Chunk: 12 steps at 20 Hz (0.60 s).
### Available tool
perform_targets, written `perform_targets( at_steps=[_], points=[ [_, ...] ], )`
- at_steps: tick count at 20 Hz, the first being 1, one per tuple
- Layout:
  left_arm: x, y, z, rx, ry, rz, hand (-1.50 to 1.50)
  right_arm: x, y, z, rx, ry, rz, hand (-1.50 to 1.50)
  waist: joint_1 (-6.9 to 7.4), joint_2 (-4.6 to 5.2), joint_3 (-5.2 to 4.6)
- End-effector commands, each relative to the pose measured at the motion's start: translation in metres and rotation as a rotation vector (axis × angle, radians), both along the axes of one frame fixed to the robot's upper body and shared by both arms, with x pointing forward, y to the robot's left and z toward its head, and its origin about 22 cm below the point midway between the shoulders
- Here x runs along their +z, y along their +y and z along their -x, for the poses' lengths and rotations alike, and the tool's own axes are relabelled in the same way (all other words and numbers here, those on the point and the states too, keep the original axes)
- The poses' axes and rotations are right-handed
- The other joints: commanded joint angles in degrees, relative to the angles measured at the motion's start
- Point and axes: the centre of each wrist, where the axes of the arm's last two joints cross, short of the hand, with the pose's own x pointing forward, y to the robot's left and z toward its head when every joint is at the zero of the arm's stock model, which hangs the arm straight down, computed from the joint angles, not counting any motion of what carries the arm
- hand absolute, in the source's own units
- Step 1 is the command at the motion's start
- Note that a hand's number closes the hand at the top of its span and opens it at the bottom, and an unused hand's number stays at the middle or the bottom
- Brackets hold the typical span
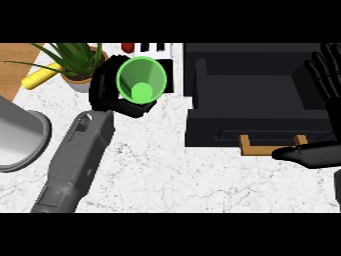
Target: Pick up the cup, place it into the drawer and close the drawer
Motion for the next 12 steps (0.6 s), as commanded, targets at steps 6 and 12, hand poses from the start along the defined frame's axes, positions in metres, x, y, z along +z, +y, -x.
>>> perform_targets(
  at_steps=[6, 12],
  points=[
    [0.119, -0.084, -0.024, -0.026, 0.004, -0.093, 1.5, 0.007, 0.003, -0.003, -0.001, -0.028, -0.02, -1.5, -1.51, 0.32, -0.03],
    [0.155, -0.118, -0.034, 0.025, 0.106, -0.141, 1.5, 0.007, 0.012, -0.001, 0.003, -0.01, -0.007, -1.5, -2.3, 0.65, -0.03]
  ],
)
